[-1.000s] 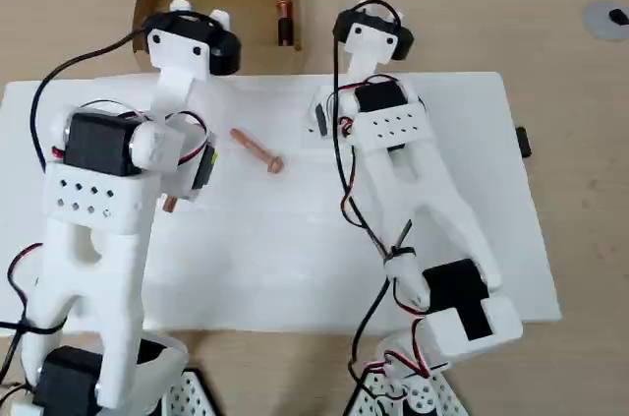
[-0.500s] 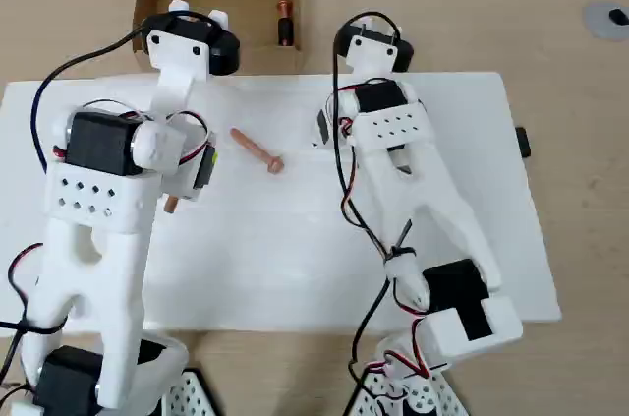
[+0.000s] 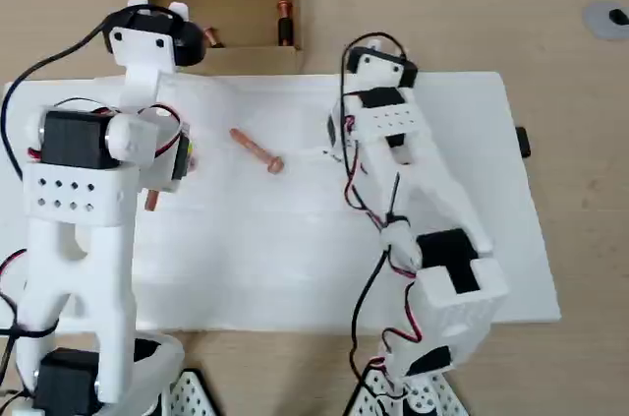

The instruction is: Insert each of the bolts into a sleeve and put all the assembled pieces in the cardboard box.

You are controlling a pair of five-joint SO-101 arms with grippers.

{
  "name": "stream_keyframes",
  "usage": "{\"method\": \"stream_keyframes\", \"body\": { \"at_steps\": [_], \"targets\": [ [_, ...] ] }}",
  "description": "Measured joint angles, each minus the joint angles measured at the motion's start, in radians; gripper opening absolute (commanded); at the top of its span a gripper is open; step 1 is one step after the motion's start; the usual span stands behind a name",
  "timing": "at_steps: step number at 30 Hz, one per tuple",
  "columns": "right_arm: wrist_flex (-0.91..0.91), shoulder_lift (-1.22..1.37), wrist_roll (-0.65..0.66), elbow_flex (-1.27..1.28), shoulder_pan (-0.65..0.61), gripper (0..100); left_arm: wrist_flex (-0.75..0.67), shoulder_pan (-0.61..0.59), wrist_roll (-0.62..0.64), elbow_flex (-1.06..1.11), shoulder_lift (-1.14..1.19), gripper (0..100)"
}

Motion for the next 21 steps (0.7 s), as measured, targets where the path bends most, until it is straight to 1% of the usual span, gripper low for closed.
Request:
{"method": "stream_keyframes", "body": {
  "at_steps": [7, 21],
  "targets": [
    [-0.006, 0.008, 0.0, -0.011, 0.068, 28.1, 0.0, 0.0, 0.0, 0.0, 0.0, 1],
    [-0.014, 0.009, 0.0, -0.044, 0.069, 28.1, 0.0, 0.0, 0.0, 0.0, 0.0, 1]
  ]
}}
